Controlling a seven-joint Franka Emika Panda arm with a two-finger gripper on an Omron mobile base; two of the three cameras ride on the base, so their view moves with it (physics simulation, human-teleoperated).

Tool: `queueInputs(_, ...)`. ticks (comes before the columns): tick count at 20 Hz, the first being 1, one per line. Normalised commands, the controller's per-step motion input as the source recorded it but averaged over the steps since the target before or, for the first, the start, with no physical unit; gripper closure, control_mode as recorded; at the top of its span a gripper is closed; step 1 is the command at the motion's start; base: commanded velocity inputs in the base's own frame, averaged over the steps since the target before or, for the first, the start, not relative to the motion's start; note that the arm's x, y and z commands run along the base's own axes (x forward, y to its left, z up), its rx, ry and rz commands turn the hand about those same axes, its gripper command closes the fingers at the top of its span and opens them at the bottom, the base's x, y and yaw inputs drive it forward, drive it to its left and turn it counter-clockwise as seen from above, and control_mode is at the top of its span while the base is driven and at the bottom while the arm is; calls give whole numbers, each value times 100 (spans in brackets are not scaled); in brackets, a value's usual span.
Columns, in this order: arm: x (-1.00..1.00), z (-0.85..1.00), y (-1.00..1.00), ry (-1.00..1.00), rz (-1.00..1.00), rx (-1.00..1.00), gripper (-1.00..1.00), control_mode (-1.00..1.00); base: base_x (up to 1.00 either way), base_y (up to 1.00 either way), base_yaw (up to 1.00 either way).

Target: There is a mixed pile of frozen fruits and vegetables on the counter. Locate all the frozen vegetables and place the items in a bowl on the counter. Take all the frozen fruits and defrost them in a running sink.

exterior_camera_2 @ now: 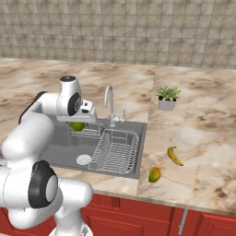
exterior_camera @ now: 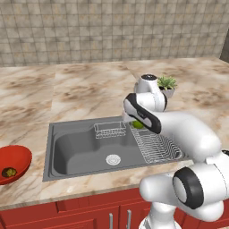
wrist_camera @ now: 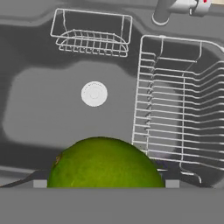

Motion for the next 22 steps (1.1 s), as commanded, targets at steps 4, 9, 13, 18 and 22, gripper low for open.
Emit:
queueInputs(4, 0, 0, 64, -1, 0, 3, 100, -100, 0, 0, 0)
queueInputs(9, 0, 0, 65, 0, 0, 3, 100, -100, 0, 0, 0)
queueInputs(13, 0, 0, 65, 0, 0, 3, 100, -100, 0, 0, 0)
queueInputs(18, 0, 0, 64, 0, 0, 4, 100, -100, 0, 0, 0)
queueInputs(22, 0, 0, 65, -1, 0, 3, 100, -100, 0, 0, 0)
